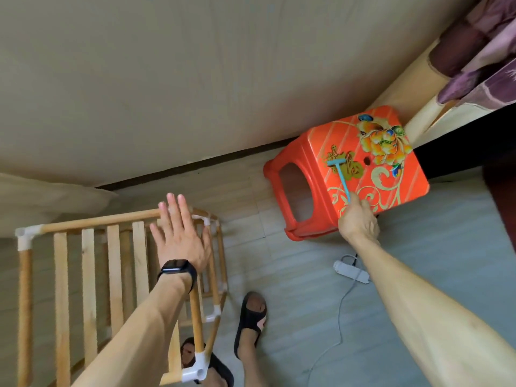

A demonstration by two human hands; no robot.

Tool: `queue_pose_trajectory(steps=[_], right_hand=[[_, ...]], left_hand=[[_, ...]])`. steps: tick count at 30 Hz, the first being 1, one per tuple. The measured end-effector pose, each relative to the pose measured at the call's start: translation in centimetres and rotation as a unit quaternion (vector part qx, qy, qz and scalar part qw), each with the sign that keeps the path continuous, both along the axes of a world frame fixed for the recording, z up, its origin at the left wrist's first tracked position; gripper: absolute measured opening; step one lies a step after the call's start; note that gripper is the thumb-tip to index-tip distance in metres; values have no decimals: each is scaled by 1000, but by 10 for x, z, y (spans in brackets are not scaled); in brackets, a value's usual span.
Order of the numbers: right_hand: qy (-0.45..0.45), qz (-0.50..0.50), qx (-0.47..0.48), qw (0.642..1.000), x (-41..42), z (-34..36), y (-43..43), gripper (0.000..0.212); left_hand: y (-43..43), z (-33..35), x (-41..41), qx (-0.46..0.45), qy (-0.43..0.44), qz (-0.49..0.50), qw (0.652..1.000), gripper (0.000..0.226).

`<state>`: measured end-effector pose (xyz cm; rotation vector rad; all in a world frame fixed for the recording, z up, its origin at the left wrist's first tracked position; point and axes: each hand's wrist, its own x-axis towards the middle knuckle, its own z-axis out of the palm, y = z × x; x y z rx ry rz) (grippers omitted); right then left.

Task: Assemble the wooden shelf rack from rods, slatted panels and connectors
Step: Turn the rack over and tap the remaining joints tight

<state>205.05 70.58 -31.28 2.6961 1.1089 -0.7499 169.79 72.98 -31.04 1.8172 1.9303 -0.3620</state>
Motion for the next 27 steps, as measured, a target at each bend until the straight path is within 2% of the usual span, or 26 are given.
queue_pose_trajectory(steps=[8, 13, 18, 22, 24, 27], right_hand=[[-20, 6, 49, 999, 7, -19, 12, 45], [-17, 14, 60, 998, 10, -19, 5, 48], [12, -60, 88, 994, -10, -7, 3, 55], [131, -67, 169, 975, -72, 1, -21, 48], [236, -61, 132, 961, -115, 3, -43, 39], [355, -70, 30, 932, -185, 12, -84, 28]], left_hand=[[0, 1, 0, 2, 4, 8, 1000, 95], [1, 0, 3, -3, 17, 2, 1000, 97], [1, 1, 1, -14, 15, 6, 1000, 97], [-3, 6, -8, 7, -72, 9, 997, 82], [-9, 13, -31, 30, -102, 7, 994, 76], [-36, 26, -94, 71, -69, 65, 993, 73]])
